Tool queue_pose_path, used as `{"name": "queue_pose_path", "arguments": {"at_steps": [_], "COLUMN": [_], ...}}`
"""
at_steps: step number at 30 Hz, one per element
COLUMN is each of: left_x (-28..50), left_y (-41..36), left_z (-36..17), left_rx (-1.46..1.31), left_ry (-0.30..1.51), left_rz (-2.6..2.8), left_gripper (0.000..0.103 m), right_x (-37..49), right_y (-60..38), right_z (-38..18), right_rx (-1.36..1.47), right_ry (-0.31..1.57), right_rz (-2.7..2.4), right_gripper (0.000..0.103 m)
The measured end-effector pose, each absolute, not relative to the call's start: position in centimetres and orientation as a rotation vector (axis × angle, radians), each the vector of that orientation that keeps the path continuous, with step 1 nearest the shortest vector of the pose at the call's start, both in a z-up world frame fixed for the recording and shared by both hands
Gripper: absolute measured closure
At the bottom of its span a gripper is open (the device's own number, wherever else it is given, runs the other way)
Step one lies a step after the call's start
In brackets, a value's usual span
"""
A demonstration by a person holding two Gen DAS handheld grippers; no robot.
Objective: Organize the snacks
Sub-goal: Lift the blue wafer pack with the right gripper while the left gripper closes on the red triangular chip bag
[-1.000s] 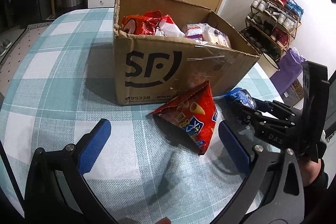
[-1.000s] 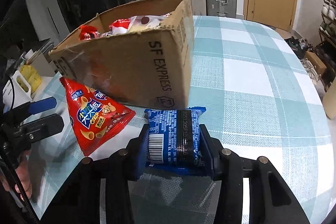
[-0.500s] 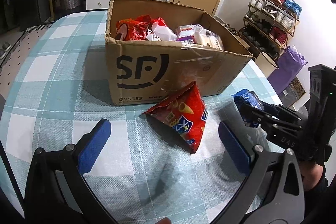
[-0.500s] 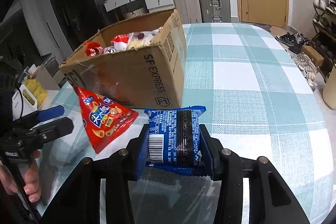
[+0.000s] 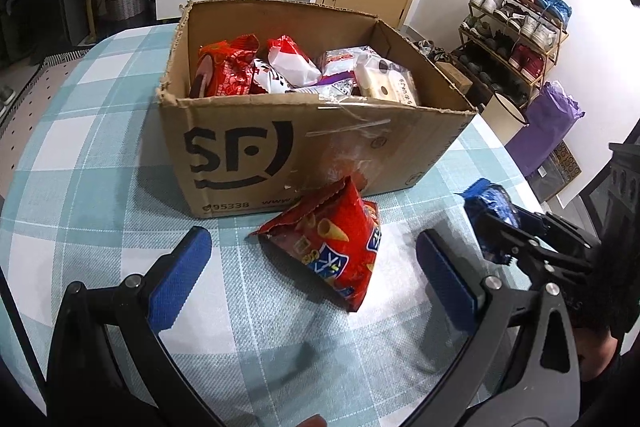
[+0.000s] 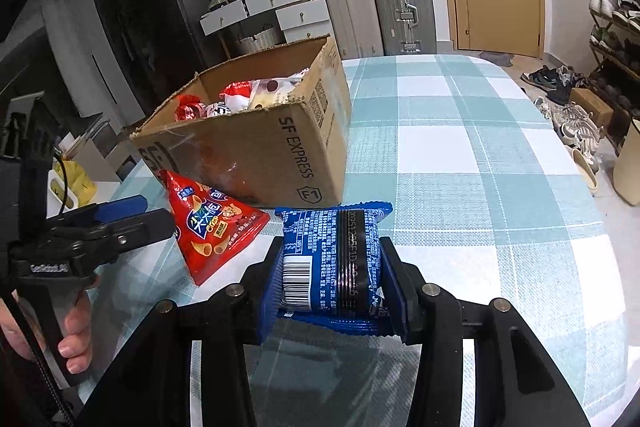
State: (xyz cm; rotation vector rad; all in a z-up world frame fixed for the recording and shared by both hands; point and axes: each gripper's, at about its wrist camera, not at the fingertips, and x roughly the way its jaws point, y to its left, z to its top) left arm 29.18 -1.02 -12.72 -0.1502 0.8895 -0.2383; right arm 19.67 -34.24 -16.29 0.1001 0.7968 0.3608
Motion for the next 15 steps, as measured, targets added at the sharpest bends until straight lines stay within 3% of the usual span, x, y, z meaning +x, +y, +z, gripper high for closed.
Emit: {"name": "queue_pose_path", "arguments": {"at_steps": [15], "left_x": [31.9], "left_y": [-1.9], "left_z": [-14.5], "left_rx": [-0.182], "left_ry": [0.905], "left_rz": [-0.271], "left_gripper": [0.001], "right_x": [17.7], "right_y": [-36.1], "right_z": [-15.8], "right_rx": [0.136], "right_ry": [0.781], "right_rz": [0.318], "right_gripper": [0.058]}}
